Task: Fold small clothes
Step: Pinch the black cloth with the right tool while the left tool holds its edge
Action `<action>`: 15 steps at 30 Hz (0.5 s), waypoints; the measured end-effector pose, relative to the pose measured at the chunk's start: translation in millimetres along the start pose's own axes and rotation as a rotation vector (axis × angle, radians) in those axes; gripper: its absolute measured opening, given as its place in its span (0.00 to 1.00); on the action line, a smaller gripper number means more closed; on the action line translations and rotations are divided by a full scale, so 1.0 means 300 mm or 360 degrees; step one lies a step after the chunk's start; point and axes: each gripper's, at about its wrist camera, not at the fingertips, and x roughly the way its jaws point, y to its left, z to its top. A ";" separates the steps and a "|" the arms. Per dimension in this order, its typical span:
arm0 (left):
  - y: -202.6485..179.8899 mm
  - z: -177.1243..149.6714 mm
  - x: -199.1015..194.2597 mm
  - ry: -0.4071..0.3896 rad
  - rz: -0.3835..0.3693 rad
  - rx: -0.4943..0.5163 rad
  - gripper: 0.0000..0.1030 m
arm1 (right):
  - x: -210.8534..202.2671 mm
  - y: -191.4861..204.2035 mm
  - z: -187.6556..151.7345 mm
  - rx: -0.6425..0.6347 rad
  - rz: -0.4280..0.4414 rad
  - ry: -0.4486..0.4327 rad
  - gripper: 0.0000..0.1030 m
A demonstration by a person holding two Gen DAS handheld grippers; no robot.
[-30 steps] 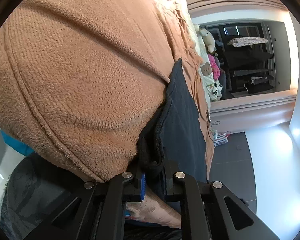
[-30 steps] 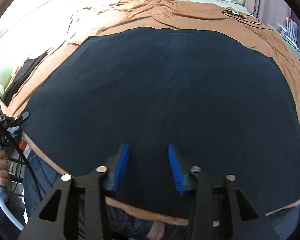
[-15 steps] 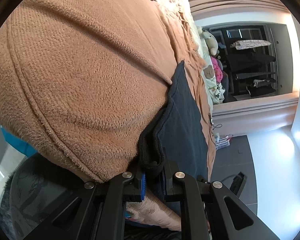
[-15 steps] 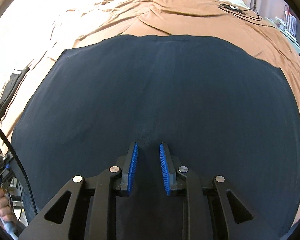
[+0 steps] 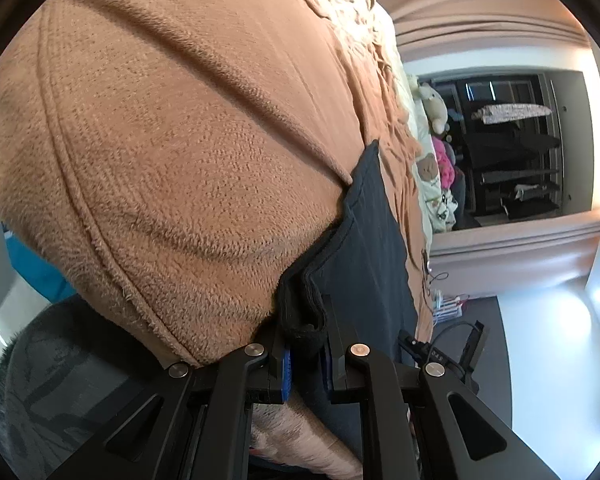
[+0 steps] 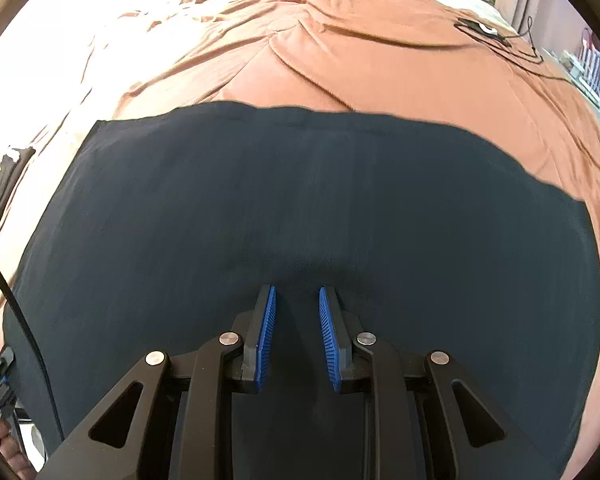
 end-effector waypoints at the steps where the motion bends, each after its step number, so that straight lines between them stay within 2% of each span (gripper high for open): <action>1: 0.002 -0.002 -0.001 -0.0005 -0.0004 -0.0007 0.13 | 0.013 0.002 0.020 -0.0003 -0.0007 0.0002 0.19; 6: 0.004 -0.005 -0.002 -0.0018 -0.0002 -0.0034 0.13 | 0.074 -0.008 0.110 0.0012 -0.0031 -0.0007 0.19; 15: 0.008 -0.030 -0.012 -0.0043 0.0016 -0.0051 0.13 | 0.138 -0.039 0.199 0.0031 -0.0046 -0.0013 0.19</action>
